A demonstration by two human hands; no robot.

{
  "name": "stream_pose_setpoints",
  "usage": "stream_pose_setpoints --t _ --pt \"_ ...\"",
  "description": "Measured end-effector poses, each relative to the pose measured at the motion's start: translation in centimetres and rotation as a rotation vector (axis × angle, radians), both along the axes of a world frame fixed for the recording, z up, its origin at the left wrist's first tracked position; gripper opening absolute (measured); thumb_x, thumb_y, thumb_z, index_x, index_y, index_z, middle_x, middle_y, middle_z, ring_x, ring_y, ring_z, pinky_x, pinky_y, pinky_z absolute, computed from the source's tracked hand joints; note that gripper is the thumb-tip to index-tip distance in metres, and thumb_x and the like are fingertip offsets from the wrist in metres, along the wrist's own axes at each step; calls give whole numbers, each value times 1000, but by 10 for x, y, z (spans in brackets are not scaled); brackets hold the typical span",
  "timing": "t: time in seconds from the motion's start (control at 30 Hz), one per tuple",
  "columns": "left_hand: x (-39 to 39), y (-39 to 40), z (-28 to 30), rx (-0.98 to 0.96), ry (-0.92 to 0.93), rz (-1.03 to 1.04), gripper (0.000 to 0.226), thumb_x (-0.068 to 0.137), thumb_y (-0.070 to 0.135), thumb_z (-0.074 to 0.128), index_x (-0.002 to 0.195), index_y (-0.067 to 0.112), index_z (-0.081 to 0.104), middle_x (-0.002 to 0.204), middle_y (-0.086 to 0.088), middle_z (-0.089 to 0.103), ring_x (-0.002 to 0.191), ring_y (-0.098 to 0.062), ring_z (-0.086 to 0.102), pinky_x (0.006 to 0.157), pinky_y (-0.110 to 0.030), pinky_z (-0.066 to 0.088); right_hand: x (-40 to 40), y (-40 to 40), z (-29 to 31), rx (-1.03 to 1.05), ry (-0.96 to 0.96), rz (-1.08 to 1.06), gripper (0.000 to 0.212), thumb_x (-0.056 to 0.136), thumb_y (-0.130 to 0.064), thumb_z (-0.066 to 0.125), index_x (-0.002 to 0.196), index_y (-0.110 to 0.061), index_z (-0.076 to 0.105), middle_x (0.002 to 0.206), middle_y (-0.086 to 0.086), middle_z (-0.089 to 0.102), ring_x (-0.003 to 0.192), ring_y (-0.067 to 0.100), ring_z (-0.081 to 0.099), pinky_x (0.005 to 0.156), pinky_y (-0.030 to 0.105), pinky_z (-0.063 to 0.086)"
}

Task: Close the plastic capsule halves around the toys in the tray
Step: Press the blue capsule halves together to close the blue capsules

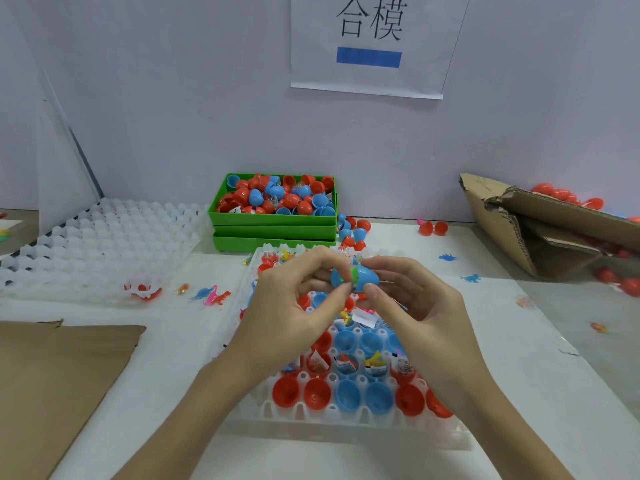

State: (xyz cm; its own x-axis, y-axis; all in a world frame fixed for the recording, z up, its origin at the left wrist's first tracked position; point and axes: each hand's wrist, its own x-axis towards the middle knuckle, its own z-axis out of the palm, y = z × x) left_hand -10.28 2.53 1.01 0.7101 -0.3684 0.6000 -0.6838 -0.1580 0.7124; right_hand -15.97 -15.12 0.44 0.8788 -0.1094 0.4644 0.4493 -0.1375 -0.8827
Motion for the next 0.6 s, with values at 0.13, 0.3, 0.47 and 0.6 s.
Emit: stream_pose_setpoints --t 0.13,0.3,0.47,0.6 --pt "-2 -2 0 7 -50 18 25 91 7 77 114 13 68 109 8 74 103 -10 72 87 -22 60 1 -1 0 -61 -24 -18 27 93 -11 71 117 -24 70 112 -12 74 105 12 72 85 19 58" --pt "-3 -1 1 -18 -23 -9 41 91 8 77 130 17 68 119 9 73 110 -5 71 94 -19 56 0 -5 1 -157 -122 -56 29 92 -10 71 118 -22 69 113 -13 73 111 13 70 88 18 56" --pt "-3 1 3 -99 78 -19 39 84 15 81 122 18 73 108 10 77 101 -7 75 88 -18 58 -1 -8 1 -247 -203 -52 31 91 -8 68 121 -15 69 120 -7 70 119 18 66 95 24 56" --pt "0 8 6 -120 104 -94 40 81 13 83 121 14 74 108 9 79 100 -11 76 88 -20 59 -2 -5 1 -153 -149 -14 29 93 -10 68 120 -21 69 113 -12 72 112 14 69 89 20 57"
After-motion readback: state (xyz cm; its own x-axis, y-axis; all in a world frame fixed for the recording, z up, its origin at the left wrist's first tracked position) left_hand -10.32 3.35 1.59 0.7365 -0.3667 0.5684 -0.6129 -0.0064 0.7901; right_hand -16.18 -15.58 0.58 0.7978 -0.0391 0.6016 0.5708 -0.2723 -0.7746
